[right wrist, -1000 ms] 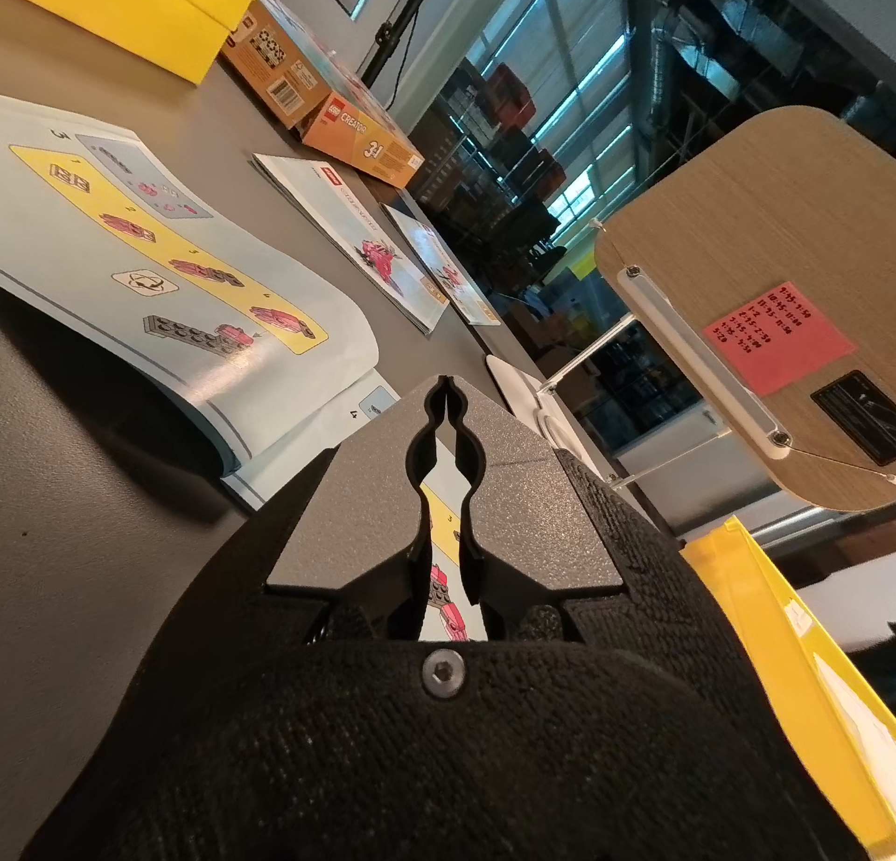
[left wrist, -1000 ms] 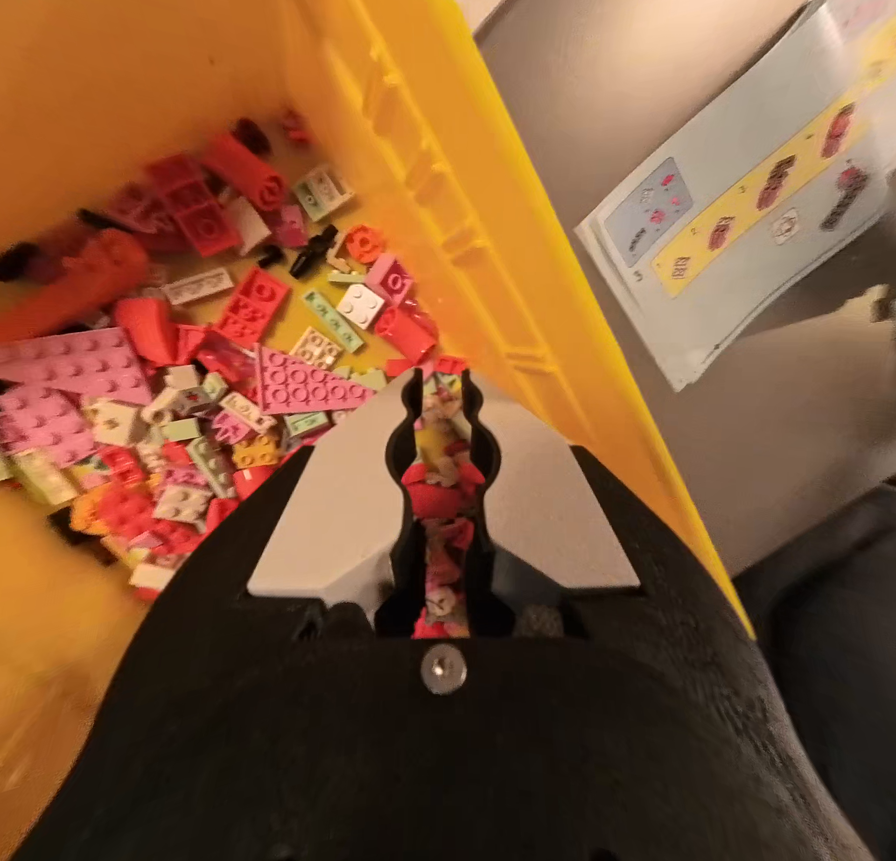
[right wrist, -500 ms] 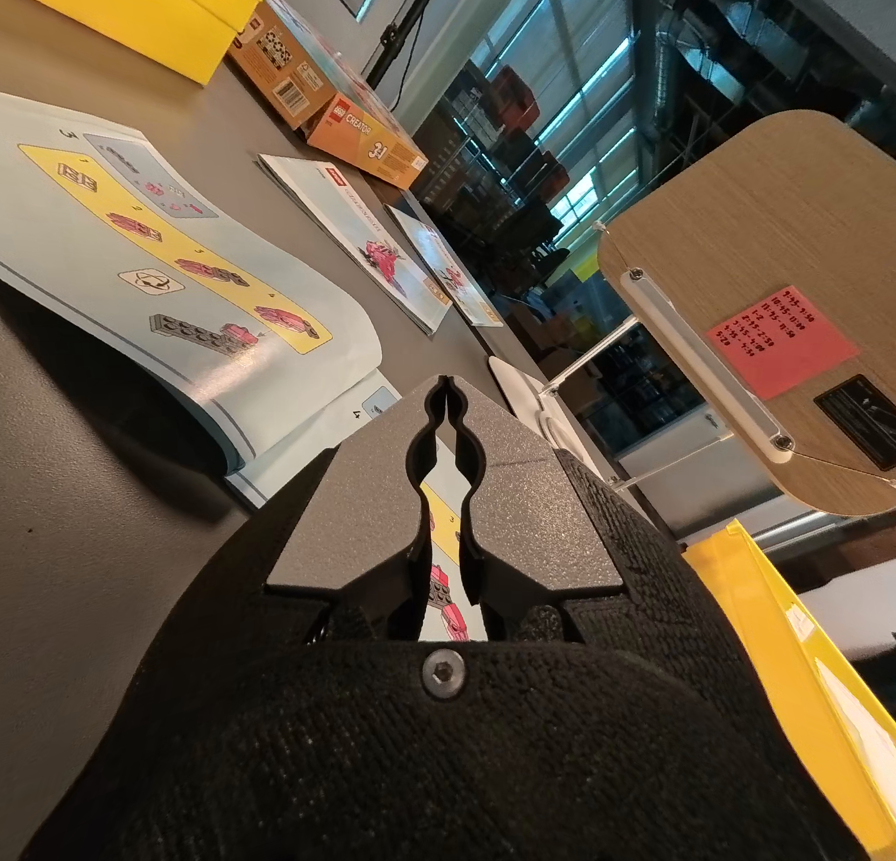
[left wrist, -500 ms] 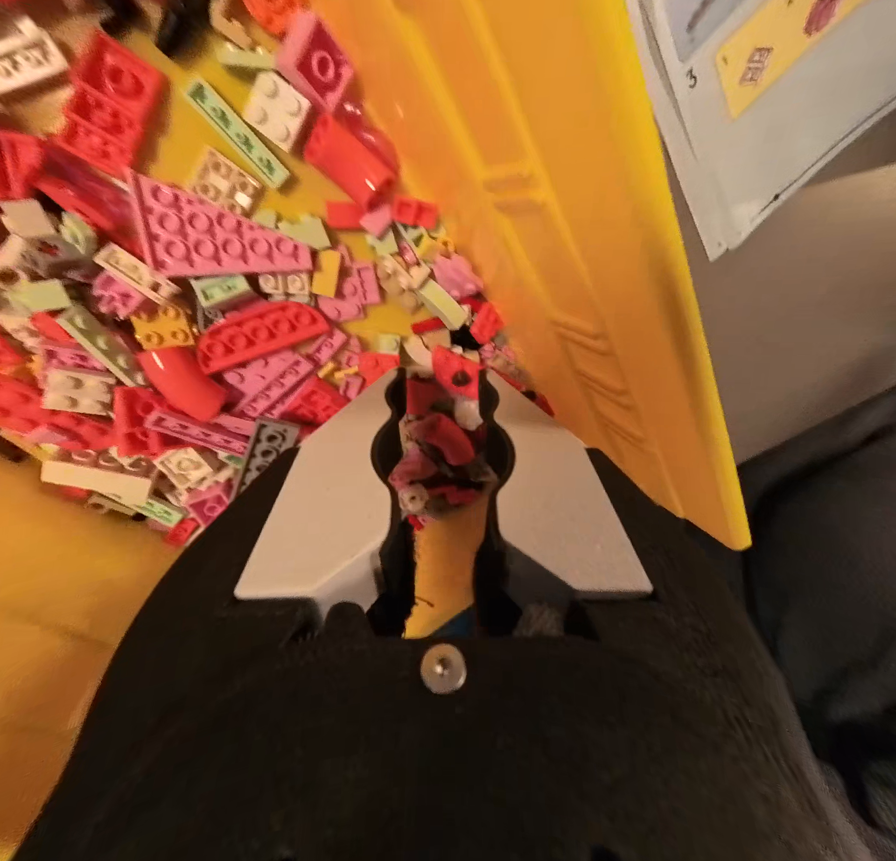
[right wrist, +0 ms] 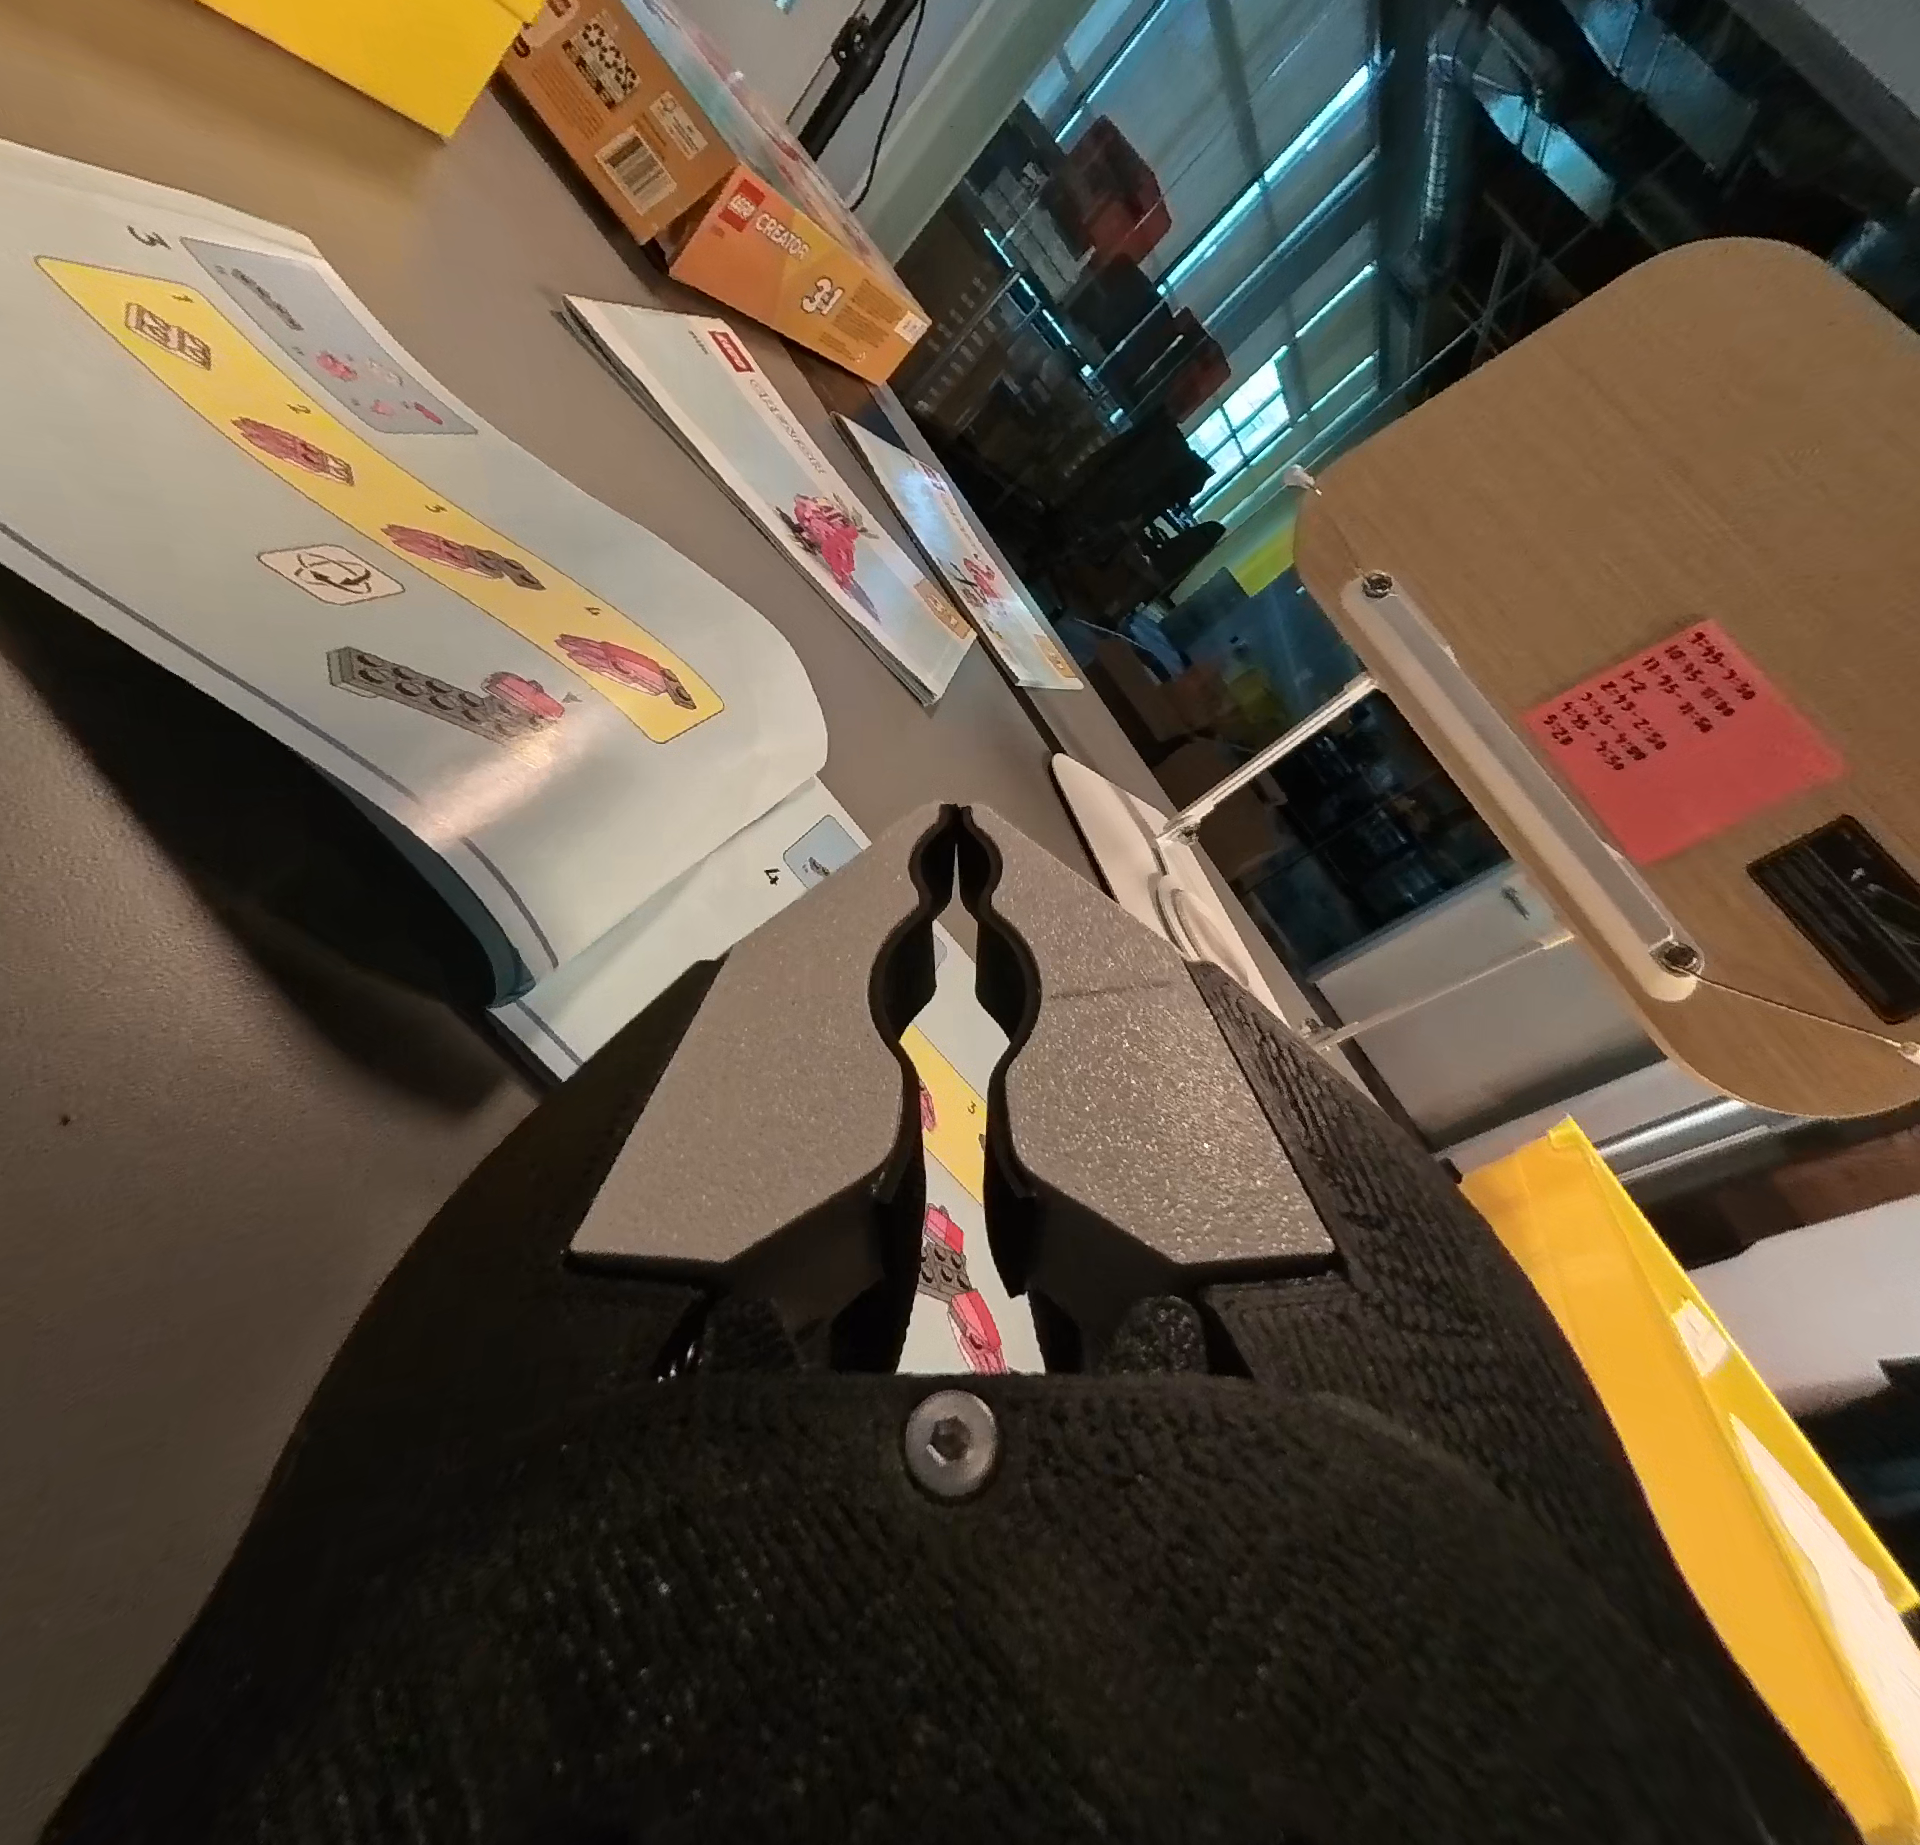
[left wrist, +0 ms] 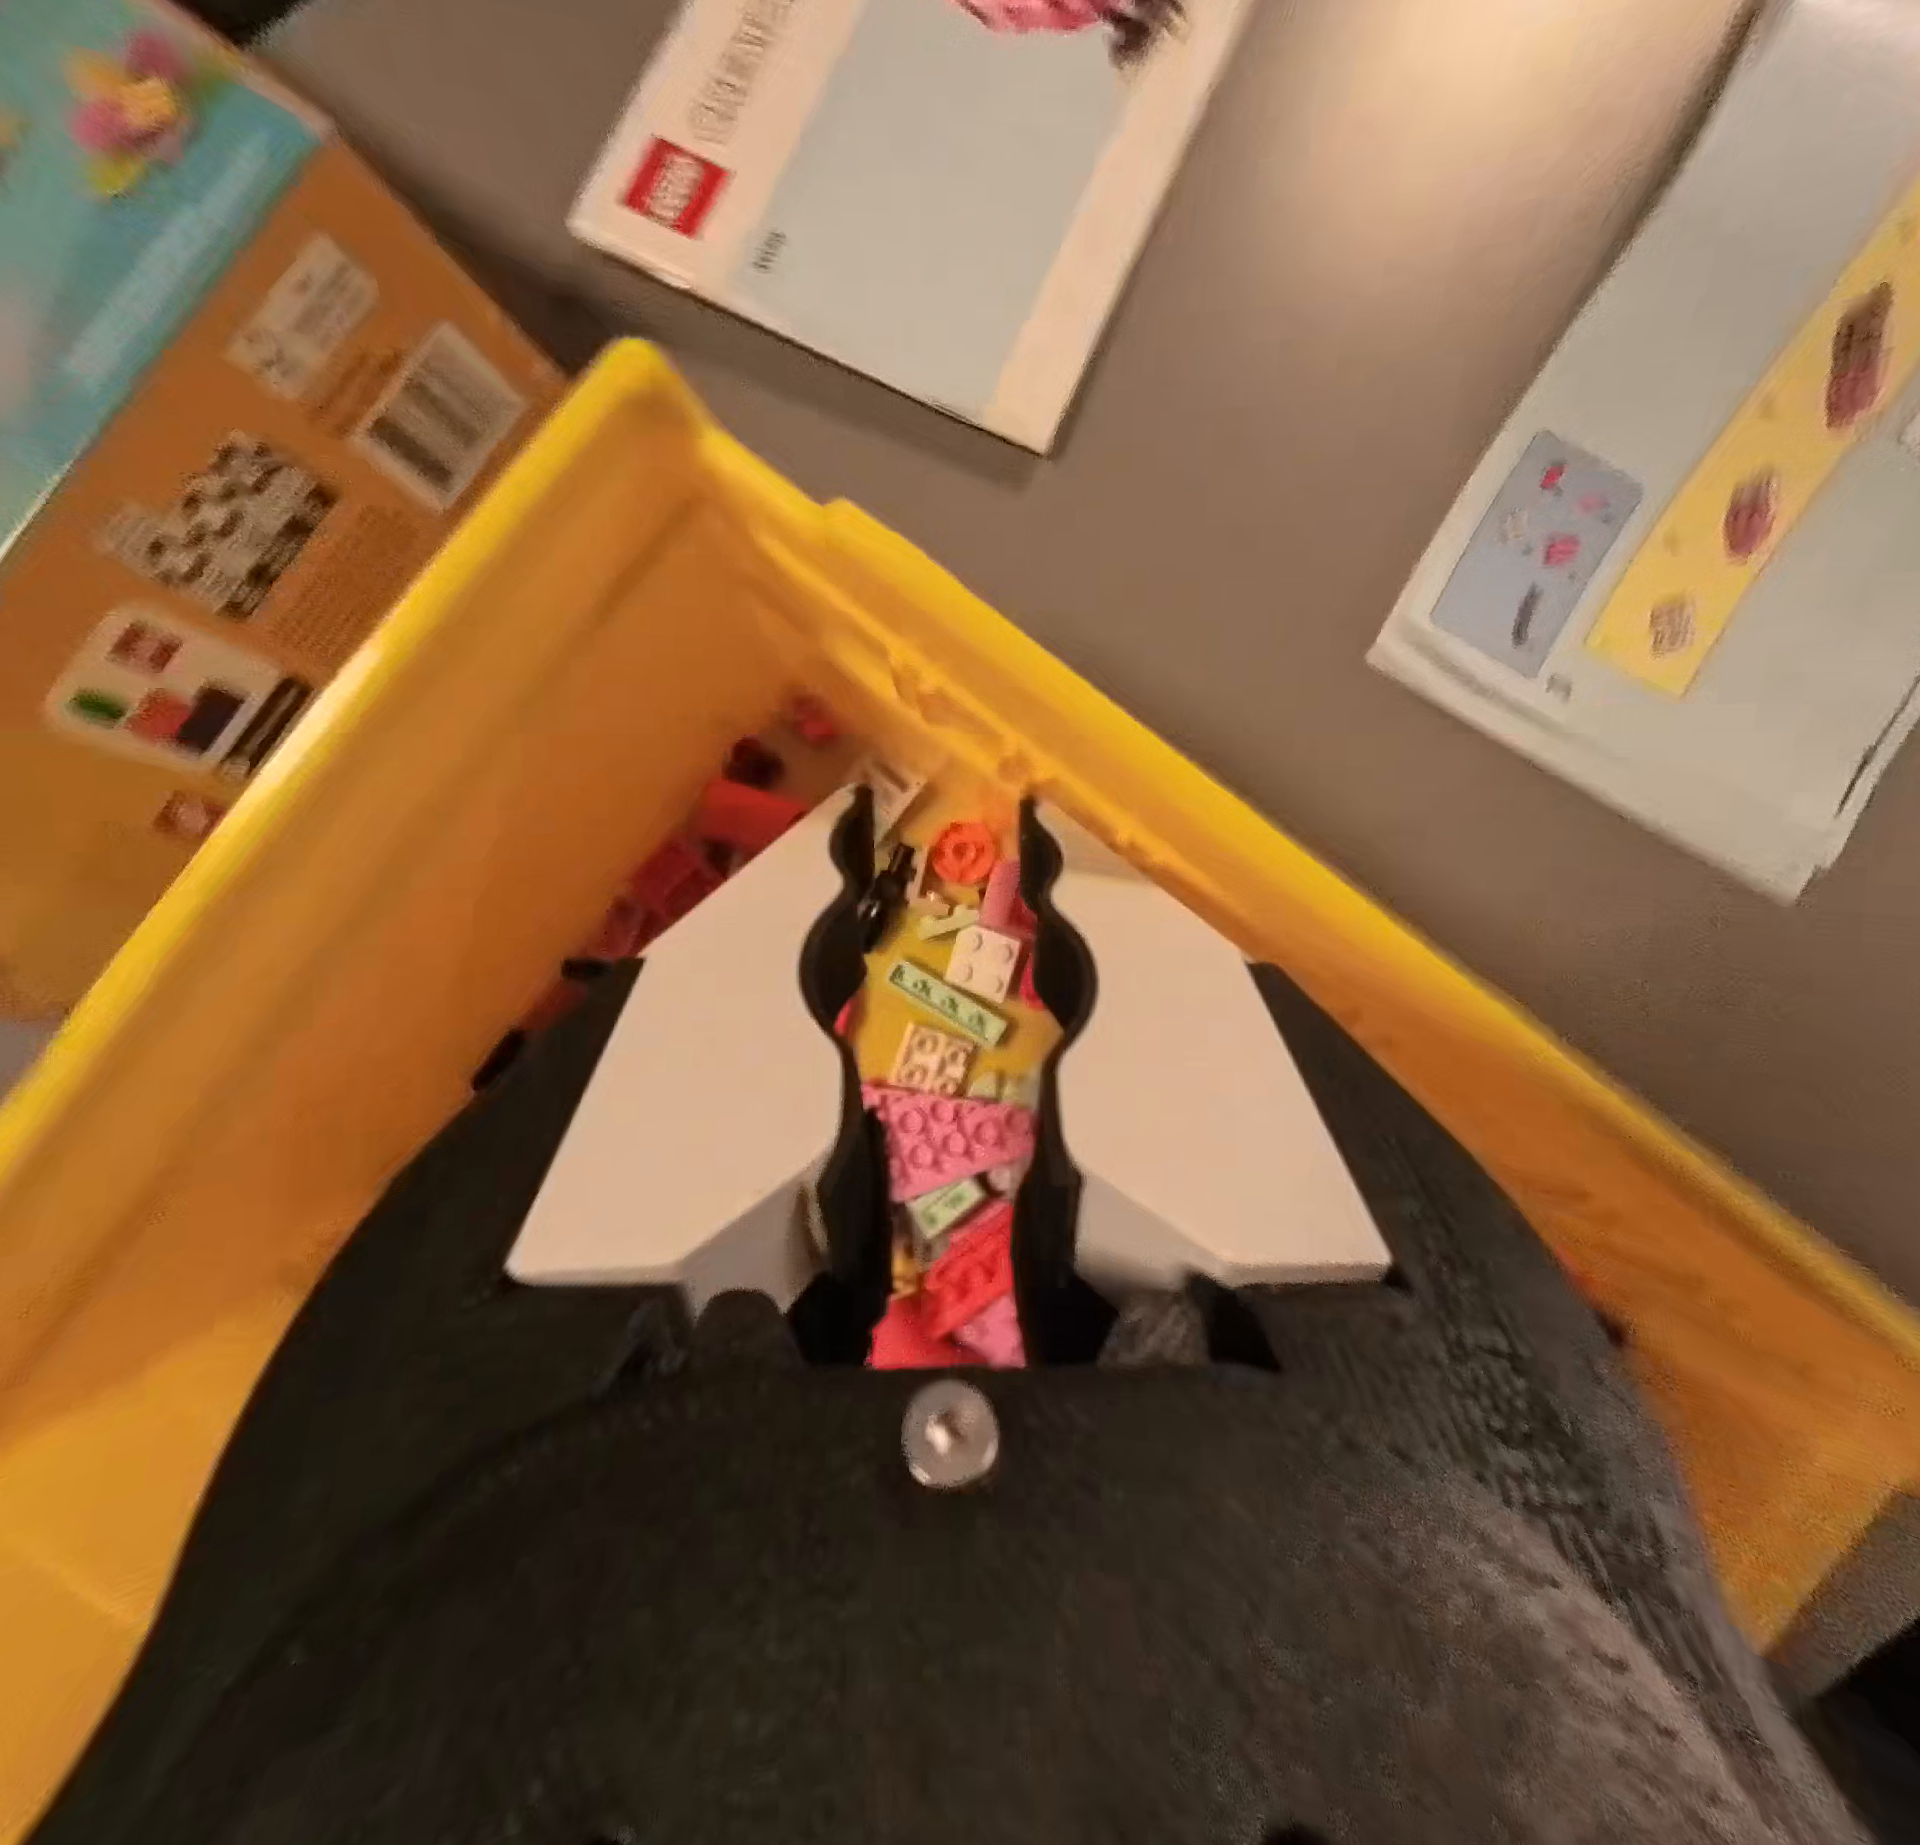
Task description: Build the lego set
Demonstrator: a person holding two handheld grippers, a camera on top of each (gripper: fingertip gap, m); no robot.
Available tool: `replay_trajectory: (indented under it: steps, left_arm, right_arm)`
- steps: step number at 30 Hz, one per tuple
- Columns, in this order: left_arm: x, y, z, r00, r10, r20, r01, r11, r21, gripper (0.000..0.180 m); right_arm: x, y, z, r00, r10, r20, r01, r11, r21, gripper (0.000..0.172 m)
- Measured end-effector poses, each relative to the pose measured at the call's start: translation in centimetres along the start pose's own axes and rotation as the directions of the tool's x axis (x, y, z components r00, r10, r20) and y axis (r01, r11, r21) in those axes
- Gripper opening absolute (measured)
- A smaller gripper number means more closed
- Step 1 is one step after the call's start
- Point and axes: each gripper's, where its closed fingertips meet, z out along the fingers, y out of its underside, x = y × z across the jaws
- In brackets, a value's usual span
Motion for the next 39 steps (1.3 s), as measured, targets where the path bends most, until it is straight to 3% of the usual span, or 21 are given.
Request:
replay_trajectory:
  steps: [3,9,17,22,29,33,36,39]
  left_arm:
    - [-0.9,0.3,1.3,0.988,0.149,0.027,-0.147,0.987,-0.062,0.025]
    - [-1.6,1.1,3.1,0.977,0.21,0.025,-0.204,0.966,-0.16,0.029]
    - [-1.7,2.0,4.1,0.99,0.117,-0.079,-0.128,0.98,-0.153,0.035]
    - [-1.9,2.5,3.9,0.994,0.059,-0.097,-0.073,0.987,-0.142,0.017]
    - [-0.1,6.7,0.3,0.974,-0.07,-0.214,-0.001,0.949,-0.314,0.016]
    - [-3.9,5.7,-2.1,0.998,-0.051,0.041,0.059,0.977,-0.204,0.046]
    - [-5.8,6.6,-3.8,0.976,-0.159,0.146,0.188,0.959,-0.214,0.045]
    - [-8.2,9.7,-5.0,0.927,-0.164,0.337,0.287,0.889,-0.357,0.028]
  right_arm:
    - [0.1,0.2,0.1,1.0,0.001,-0.006,-0.001,1.0,-0.011,0.0]
    - [0.0,0.3,0.1,1.0,-0.013,-0.004,0.013,1.0,-0.019,0.0]
    - [0.0,0.2,0.1,1.0,-0.006,-0.003,0.006,1.0,-0.009,0.0]
    - [0.1,0.1,0.0,1.0,-0.003,-0.004,0.003,1.0,-0.006,0.0]
    - [-0.1,0.0,0.0,1.0,-0.005,0.005,0.005,1.0,0.0,0.0]
    - [-0.1,-0.1,0.0,1.0,-0.001,0.006,0.001,1.0,0.004,0.0]
    - [-0.1,-0.1,0.0,1.0,-0.002,0.006,0.002,1.0,0.003,0.0]
    - [-0.1,-0.1,0.0,1.0,-0.001,0.007,0.001,1.0,0.005,0.0]
